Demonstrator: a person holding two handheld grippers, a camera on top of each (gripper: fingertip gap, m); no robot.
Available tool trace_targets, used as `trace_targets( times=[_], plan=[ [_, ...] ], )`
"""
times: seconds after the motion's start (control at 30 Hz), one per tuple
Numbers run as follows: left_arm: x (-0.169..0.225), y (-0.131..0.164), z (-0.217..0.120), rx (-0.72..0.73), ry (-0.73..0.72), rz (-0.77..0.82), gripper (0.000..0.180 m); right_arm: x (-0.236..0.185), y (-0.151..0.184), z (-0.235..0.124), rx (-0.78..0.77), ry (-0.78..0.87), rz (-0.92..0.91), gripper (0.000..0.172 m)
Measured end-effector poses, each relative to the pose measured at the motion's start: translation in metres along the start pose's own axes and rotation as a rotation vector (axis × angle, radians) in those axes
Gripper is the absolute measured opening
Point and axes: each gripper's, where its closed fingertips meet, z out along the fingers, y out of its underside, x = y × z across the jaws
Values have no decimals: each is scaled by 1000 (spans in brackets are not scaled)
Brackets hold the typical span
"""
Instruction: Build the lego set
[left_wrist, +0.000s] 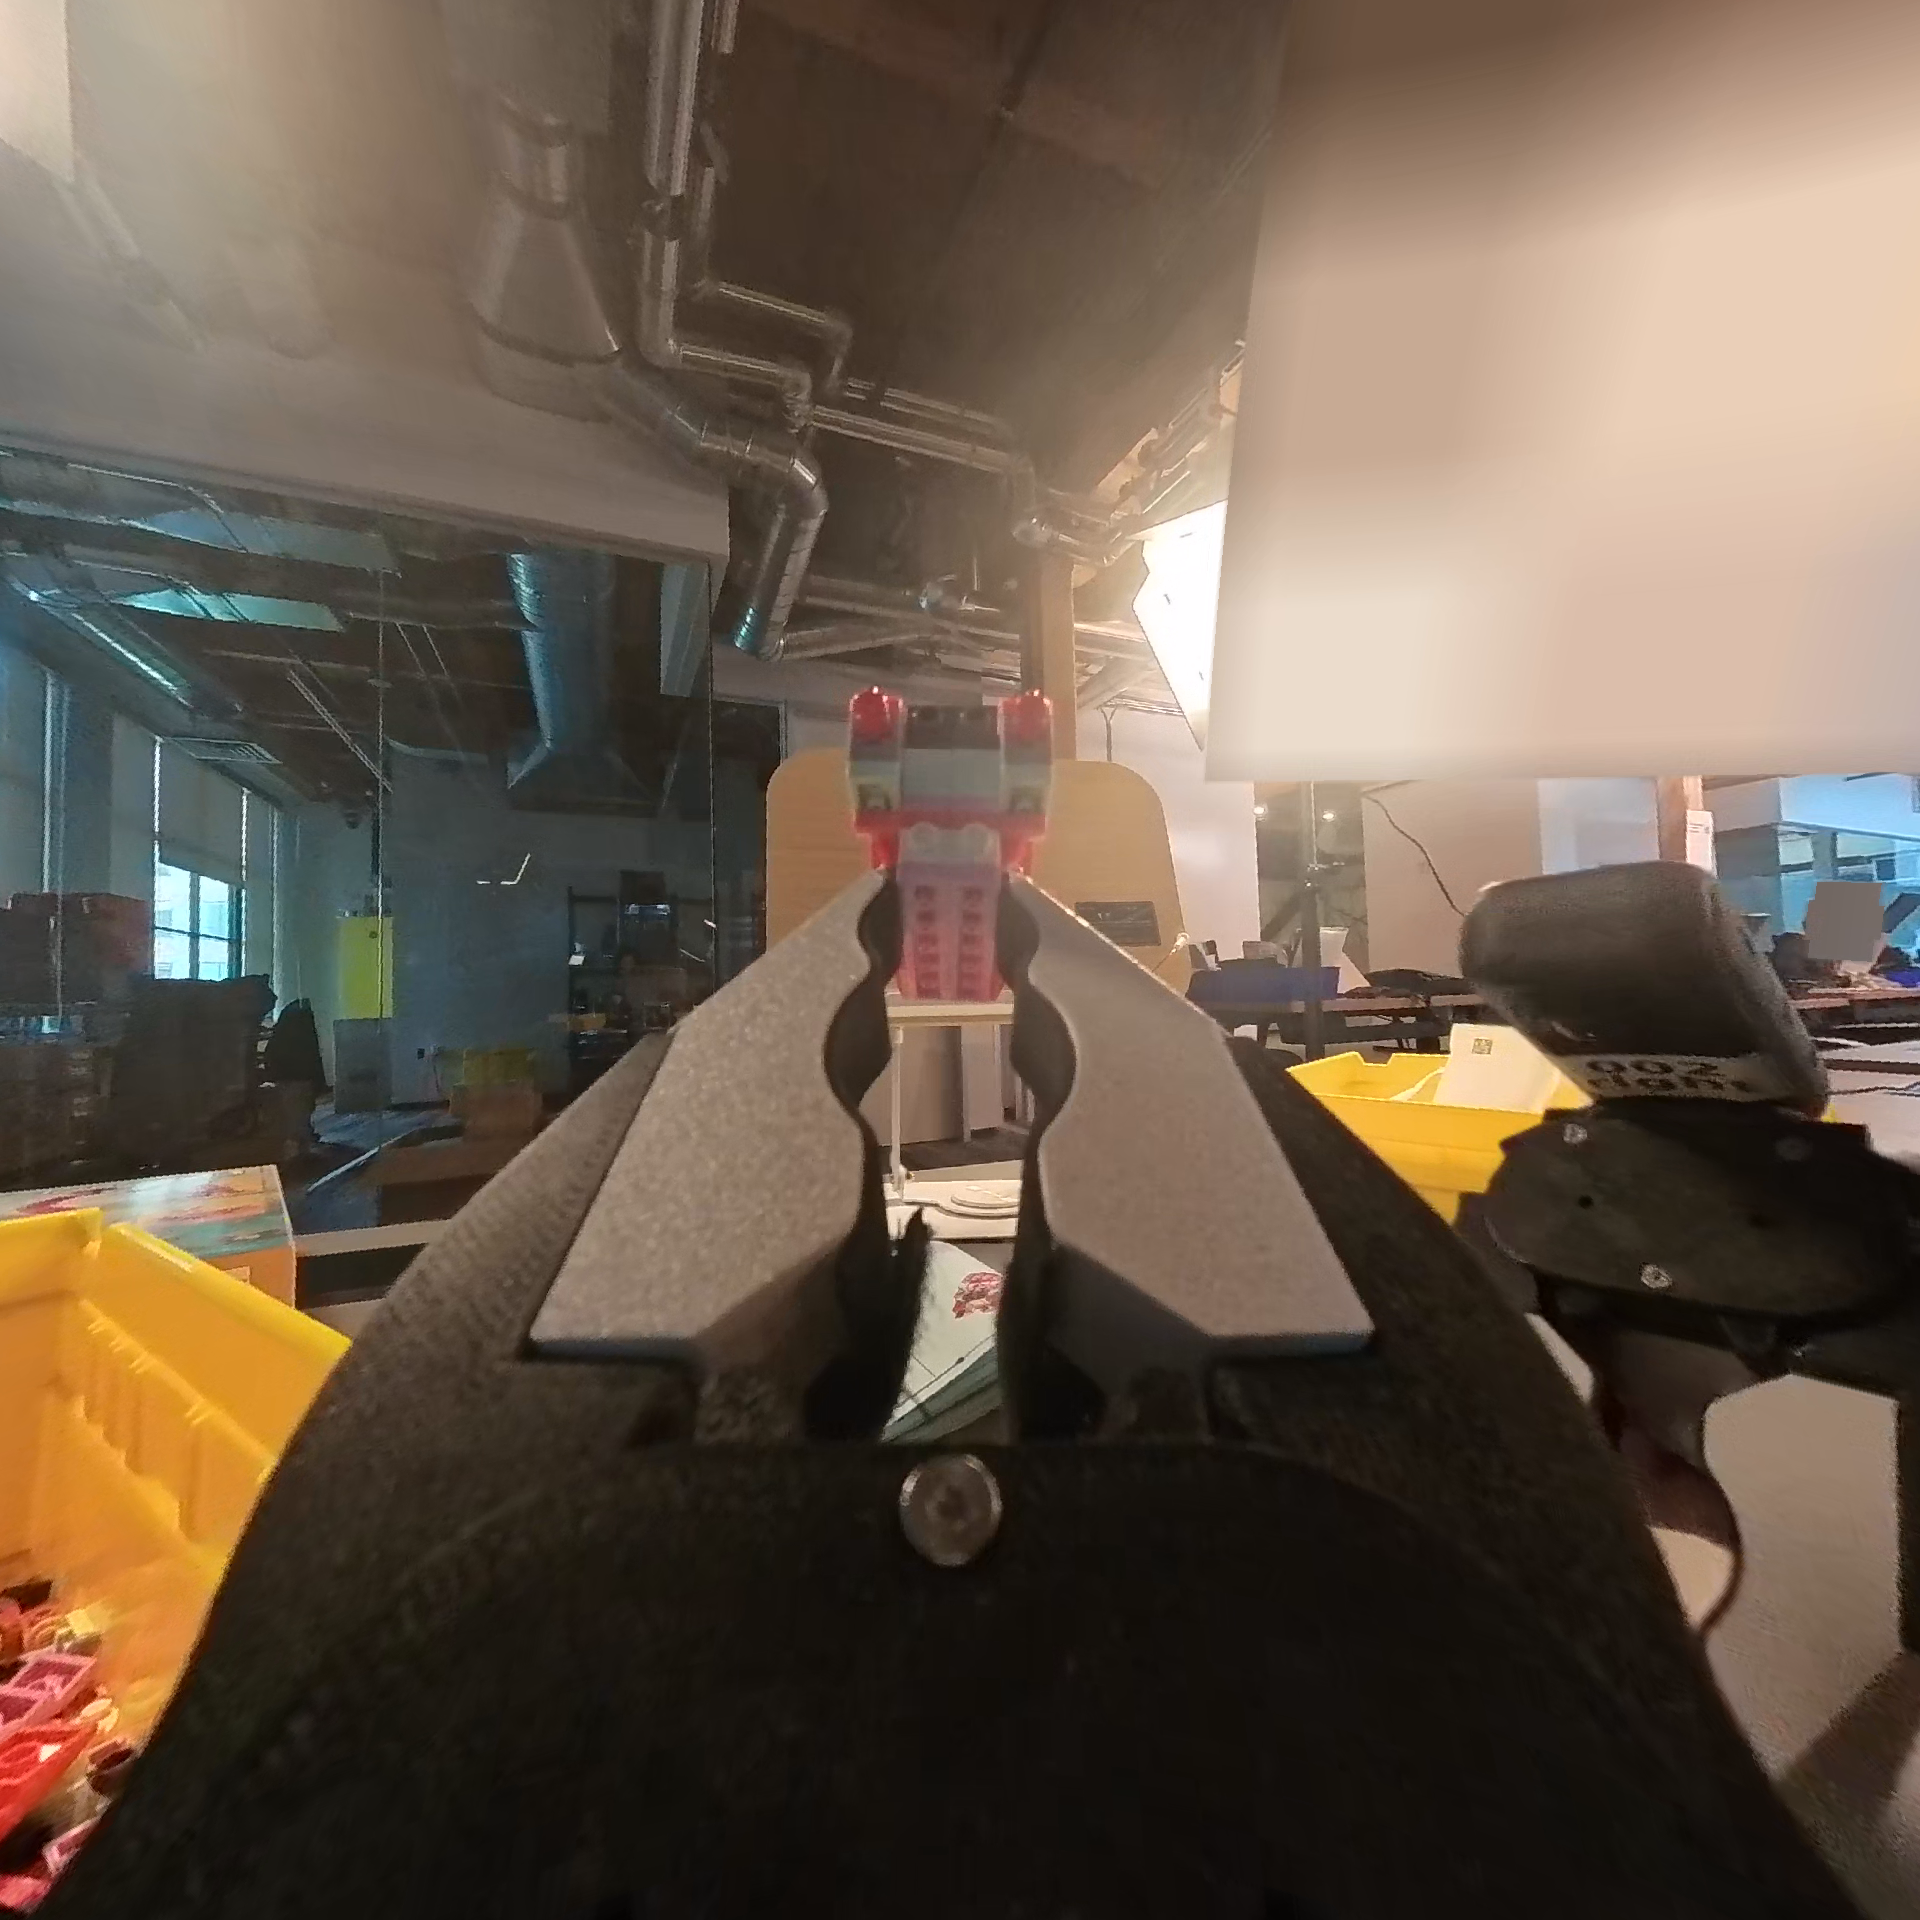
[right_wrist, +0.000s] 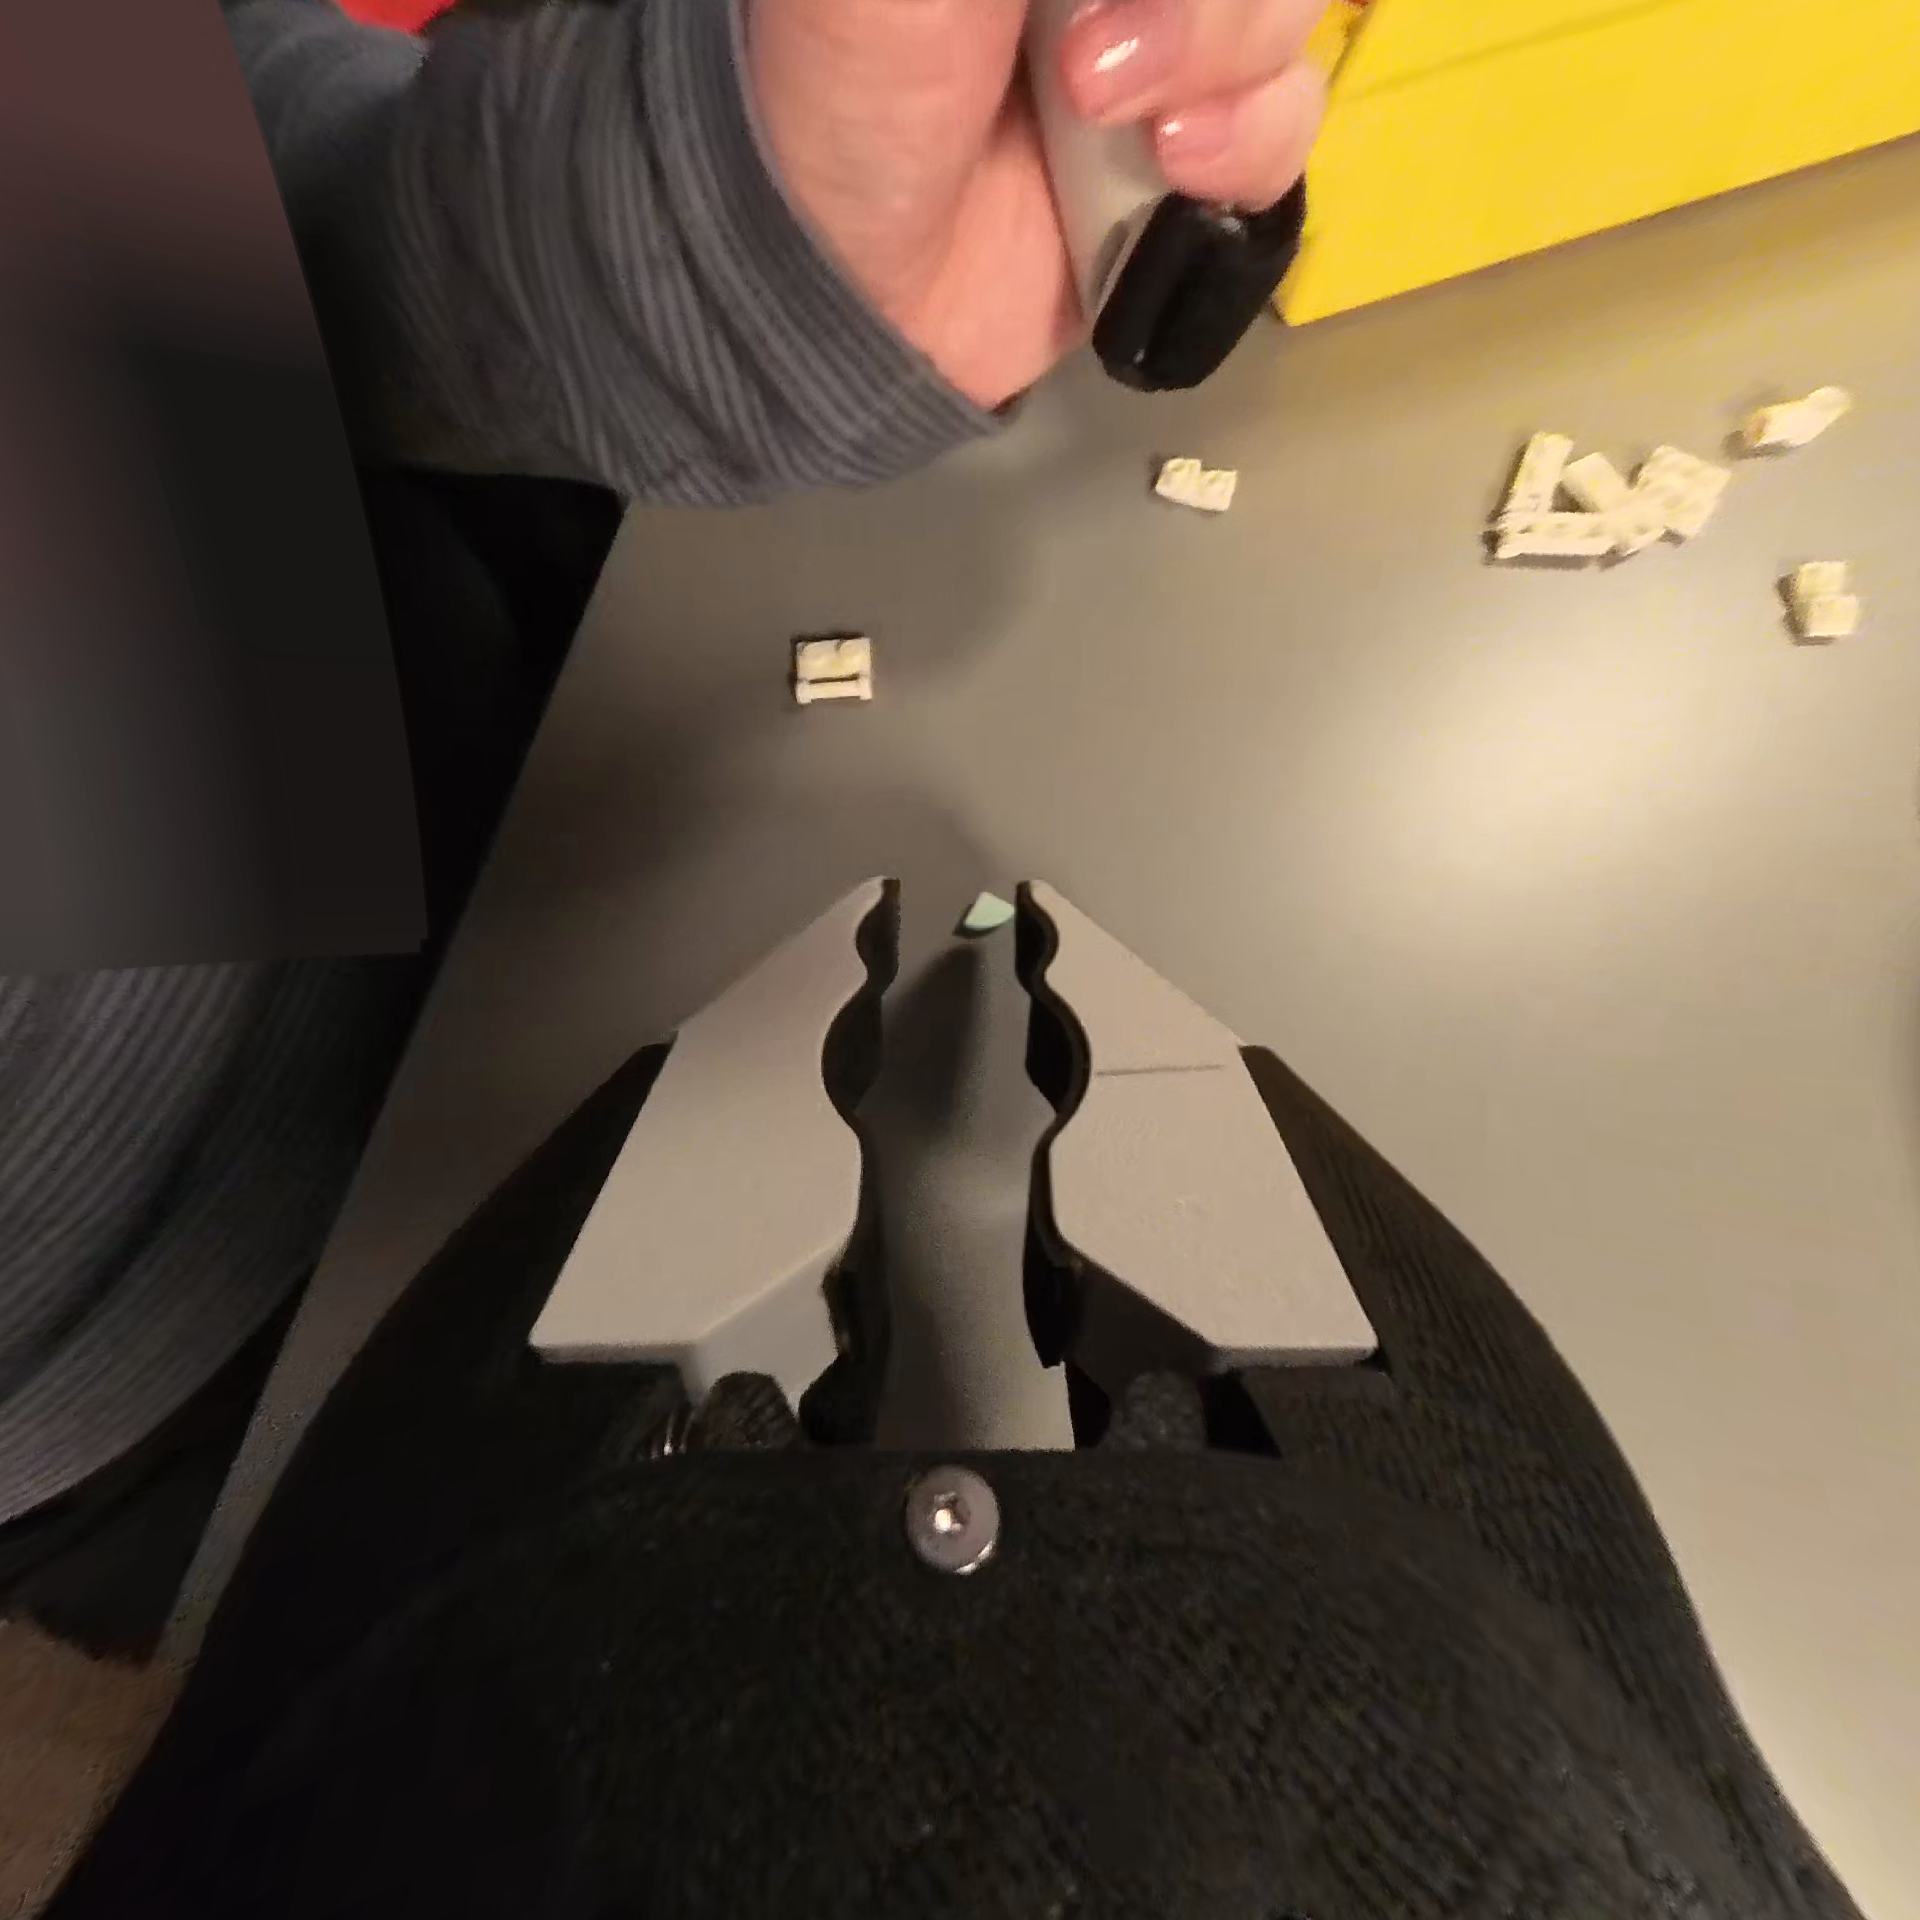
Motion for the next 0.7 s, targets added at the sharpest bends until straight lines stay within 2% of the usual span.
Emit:
trace_targets(
  times=[0.27, 0.37, 0.4, 0.43, 0.5, 0.6, 0.7],
  plan=[
    [5, -6, -1, 35, 28, 16, 16, 2, 5, 9, -27, 0, -31, 27],
    [9, -8, -2, 51, 64, -10, 16, 14, -15, -5, 71, 52, -5, 29],
    [11, -8, -1, 52, 77, -22, 16, 23, -27, -14, 131, 100, 1, 35],
    [12, -8, -1, 53, 91, -36, 16, 34, -41, -25, 200, 171, 1, 43],
    [15, -7, -1, 49, 120, -72, 15, 62, -69, -54, 310, 424, -67, 56],
    [19, -4, 1, 38, 162, -125, 15, 82, -108, -99, 371, 830, -325, 68],
    [25, 0, 2, 25, 201, -164, 15, 75, -132, -110, 345, 1006, -526, 73]
  ],
)
